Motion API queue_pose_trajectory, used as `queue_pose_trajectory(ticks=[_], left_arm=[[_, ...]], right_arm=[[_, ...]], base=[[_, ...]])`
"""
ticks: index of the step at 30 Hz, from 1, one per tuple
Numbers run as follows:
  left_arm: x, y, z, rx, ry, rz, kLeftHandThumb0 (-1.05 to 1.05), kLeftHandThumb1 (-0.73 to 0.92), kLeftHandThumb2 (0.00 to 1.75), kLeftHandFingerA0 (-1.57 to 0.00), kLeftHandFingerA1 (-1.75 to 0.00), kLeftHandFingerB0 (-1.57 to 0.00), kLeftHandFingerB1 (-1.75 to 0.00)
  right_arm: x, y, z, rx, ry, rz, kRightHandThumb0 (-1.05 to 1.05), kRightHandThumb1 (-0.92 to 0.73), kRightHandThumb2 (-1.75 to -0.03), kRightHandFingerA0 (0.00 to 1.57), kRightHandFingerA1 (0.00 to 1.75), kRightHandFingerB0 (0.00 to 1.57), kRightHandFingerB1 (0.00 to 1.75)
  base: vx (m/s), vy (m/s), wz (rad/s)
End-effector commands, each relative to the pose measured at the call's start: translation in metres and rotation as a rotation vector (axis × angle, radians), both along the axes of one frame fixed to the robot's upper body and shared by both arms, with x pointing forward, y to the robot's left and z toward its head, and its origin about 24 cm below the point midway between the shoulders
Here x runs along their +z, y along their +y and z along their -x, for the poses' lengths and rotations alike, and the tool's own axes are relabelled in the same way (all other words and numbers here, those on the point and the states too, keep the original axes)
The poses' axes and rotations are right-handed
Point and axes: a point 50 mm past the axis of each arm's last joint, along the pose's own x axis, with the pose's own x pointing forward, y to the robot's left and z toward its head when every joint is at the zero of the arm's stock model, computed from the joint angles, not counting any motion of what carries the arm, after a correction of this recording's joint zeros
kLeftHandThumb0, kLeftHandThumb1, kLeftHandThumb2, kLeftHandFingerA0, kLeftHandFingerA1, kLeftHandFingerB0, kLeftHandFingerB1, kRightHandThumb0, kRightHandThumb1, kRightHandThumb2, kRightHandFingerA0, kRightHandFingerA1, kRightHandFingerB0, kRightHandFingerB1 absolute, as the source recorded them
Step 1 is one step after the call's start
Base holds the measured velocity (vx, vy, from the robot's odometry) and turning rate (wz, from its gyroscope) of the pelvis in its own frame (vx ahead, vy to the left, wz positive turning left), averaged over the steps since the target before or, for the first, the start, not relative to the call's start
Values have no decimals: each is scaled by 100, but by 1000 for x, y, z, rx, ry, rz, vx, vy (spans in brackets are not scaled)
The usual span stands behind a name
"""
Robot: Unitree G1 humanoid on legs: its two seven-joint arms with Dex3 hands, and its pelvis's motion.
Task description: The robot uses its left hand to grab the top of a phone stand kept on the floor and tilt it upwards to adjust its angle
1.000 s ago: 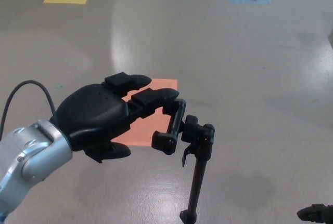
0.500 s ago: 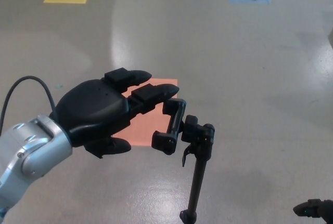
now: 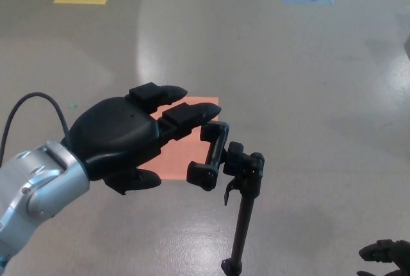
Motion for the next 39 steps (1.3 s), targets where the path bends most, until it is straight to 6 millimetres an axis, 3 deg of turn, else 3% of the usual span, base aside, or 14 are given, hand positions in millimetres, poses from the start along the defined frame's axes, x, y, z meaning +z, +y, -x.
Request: queue_pose_trajectory(ticks=[1,2,5,6,11,12,13,17,18,21,22,23,24,39], left_arm=[[-7,2,1,15,20,-40,-24,44,69,-4,-31,0,-17],[-7,2,1,15,25,-37,-24,51,57,-6,-26,0,-20],[-9,2,1,17,37,-37,-23,50,56,-6,-26,0,-21],[-12,1,2,16,35,-44,-26,43,68,-4,-30,0,-18],[-16,1,3,11,39,-56,-28,45,69,-5,-30,0,-17],[-18,1,3,14,47,-63,-29,56,57,-4,-26,0,-20],[-18,1,3,17,53,-69,-29,56,57,-4,-26,0,-20],[-22,1,3,19,67,-75,-30,55,56,-5,-26,0,-19],[-24,0,3,19,73,-65,-33,47,71,-4,-26,0,-16],[-25,-1,3,23,86,-67,-32,47,71,-5,-24,0,-16],[-25,-1,4,18,87,-63,-30,55,56,-5,-26,0,-20],[-25,-1,4,17,87,-62,-30,55,56,-5,-26,0,-20],[-23,0,2,19,79,-65,-32,46,71,-4,-26,0,-16],[-26,3,1,38,90,-64,-31,43,67,-4,-27,-1,-15]], right_arm=[[1,-2,0,1,14,22,-61,-75,-62,21,34,27,31],[1,-2,-1,6,12,26,-61,-75,-63,21,34,26,31],[2,-2,-2,9,11,28,-61,-75,-62,21,34,27,31],[2,-2,-2,7,12,28,-61,-75,-63,21,34,27,31],[2,-1,-3,8,11,27,-61,-75,-62,22,34,27,31],[2,-1,-3,9,11,29,-62,-75,-62,22,35,27,31],[2,-1,-3,9,11,30,-62,-75,-62,22,35,27,31],[3,-1,-3,12,7,30,-62,-75,-62,22,35,28,31],[3,-1,-3,16,8,38,-63,-75,-62,21,34,28,31],[2,0,-4,25,9,47,-63,-75,-62,21,34,28,30],[2,0,-4,25,10,47,-63,-75,-62,22,34,28,30],[2,0,-4,24,11,47,-63,-75,-62,22,34,28,30],[4,2,-7,32,2,53,-64,-75,-62,23,33,28,30],[5,7,-9,76,2,78,-63,-76,-63,20,31,27,30]], base=[[0,0,0],[0,0,0],[0,0,0],[0,0,0],[0,0,0],[0,0,0],[0,0,0],[0,0,0],[0,0,0],[0,0,0],[0,0,0],[0,0,0],[0,0,0],[0,0,0]])
